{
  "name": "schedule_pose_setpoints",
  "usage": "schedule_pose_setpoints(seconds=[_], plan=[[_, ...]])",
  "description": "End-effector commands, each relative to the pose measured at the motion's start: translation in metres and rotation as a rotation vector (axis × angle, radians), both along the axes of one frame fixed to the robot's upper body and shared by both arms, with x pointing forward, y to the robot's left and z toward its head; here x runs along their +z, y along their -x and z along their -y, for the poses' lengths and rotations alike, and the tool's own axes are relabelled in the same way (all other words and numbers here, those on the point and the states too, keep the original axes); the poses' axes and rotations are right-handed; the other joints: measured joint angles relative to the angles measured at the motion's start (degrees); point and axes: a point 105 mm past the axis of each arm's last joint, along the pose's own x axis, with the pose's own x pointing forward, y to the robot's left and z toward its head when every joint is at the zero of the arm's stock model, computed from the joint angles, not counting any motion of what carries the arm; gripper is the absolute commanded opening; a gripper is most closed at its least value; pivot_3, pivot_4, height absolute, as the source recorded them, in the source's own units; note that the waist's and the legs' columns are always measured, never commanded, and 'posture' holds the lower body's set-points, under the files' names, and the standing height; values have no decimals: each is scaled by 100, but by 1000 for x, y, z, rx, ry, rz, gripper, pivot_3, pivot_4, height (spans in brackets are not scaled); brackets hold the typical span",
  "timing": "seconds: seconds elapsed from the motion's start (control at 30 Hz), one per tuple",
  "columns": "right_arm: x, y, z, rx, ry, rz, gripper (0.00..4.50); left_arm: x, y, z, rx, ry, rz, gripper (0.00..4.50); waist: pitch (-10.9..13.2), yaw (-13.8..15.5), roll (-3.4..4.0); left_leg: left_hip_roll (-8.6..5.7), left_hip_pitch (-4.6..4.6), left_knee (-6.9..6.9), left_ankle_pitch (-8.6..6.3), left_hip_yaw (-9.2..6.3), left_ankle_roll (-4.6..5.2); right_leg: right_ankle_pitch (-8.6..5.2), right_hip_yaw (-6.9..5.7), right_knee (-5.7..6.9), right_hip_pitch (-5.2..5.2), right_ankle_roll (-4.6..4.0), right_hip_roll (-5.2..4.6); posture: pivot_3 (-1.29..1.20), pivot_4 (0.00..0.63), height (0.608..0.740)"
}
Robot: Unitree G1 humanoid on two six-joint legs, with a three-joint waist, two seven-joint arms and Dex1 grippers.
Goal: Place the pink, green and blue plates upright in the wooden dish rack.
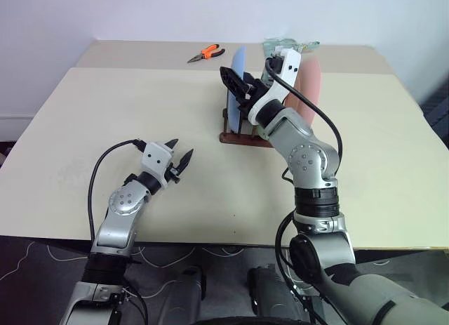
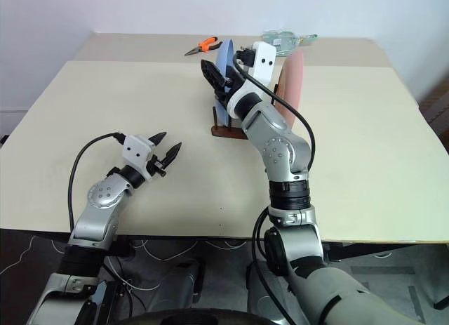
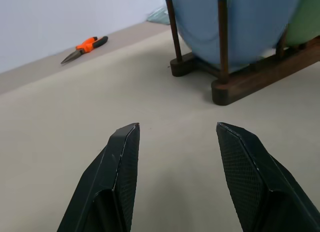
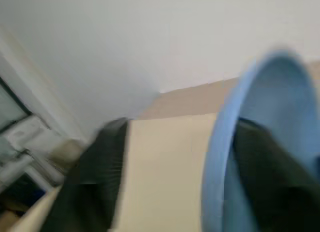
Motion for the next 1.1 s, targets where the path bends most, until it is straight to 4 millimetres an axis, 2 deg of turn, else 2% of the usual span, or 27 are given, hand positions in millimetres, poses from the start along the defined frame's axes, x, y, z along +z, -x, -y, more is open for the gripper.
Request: schedule_pose_setpoints(seconds=[0.03,0.13,0.2,0.23,0.27,0.3,0.37,0.4,0.43,0.5,0.53,0.6,0.7,0.77,0.83,1.1], plan=[[33,8,-1,-44,126,212,3312,10,4,5,-28,6,32,2495,0,-1,0,0,0,0,0,0,0,0,0,0,0,0,0,0,150,740],[50,12,10,-131,250,364,3312,9,3,6,-31,5,31,2495,0,0,0,0,0,0,0,1,0,0,0,0,0,0,0,0,150,740],[79,27,36,-222,290,539,3312,10,0,4,-13,-3,38,2495,1,24,1,0,-1,2,0,2,0,0,0,-1,0,0,0,0,150,740],[85,32,42,-241,295,578,3312,10,0,3,-8,-6,40,2495,1,34,1,-1,-4,2,0,1,0,0,-1,-4,1,1,-1,0,150,740],[89,34,59,-305,334,612,3312,10,-2,0,15,-18,44,2495,1,41,1,-2,-6,3,0,1,0,-1,-1,-7,1,1,-1,0,150,740],[86,32,80,-381,381,602,3312,8,-4,-5,38,-28,42,2495,1,43,0,-2,-7,3,0,1,0,-1,-1,-9,2,2,-2,0,150,740],[77,28,146,-602,426,523,3312,2,-8,-21,98,-66,32,2495,-4,77,-8,-3,-7,3,-1,0,1,-1,-2,-12,6,3,-2,0,150,740],[73,29,169,-668,423,482,3312,0,-9,-25,114,-76,27,2495,-7,84,-13,-2,-7,4,-1,-5,1,-2,-7,-16,14,3,-2,0,150,740],[67,29,188,-717,434,447,3312,-2,-10,-27,125,-85,23,2495,-6,79,-12,-3,-4,6,-2,-9,3,-3,-11,-20,24,4,-3,0,150,740],[28,30,213,-706,551,319,3312,-8,-11,-35,136,-103,13,2495,-4,63,-7,-6,-4,6,-3,-5,4,-3,-8,-20,23,4,-6,0,150,740],[5,31,219,-670,606,247,3312,-11,-11,-39,141,-110,7,2495,-5,61,-7,-5,-3,6,-3,-4,5,-4,-8,-19,22,4,-6,0,150,740],[-36,37,217,-561,695,157,3312,-17,-10,-44,143,-123,-4,2495,-3,12,-4,0,2,4,-5,-3,9,-5,-9,-19,26,4,-5,0,150,740],[-66,44,213,-474,703,73,3312,-22,-9,-46,142,-127,-10,2495,13,-79,41,2,8,7,-5,18,10,-4,8,-12,22,4,-5,0,150,740],[-87,49,206,-420,678,17,3312,-24,-4,-47,132,-121,-17,2495,13,-120,45,2,8,17,-1,25,16,-4,15,-11,23,5,-6,0,150,740],[-95,49,204,-413,685,10,3312,-25,-1,-46,123,-119,-19,2495,12,-121,44,4,13,19,-1,25,16,-4,14,-12,28,6,-5,0,150,740],[-105,35,210,-422,688,-16,3312,-25,4,-46,156,-109,-13,2495,11,-76,45,1,10,21,-1,23,16,-4,13,-16,30,7,-7,0,150,740]])
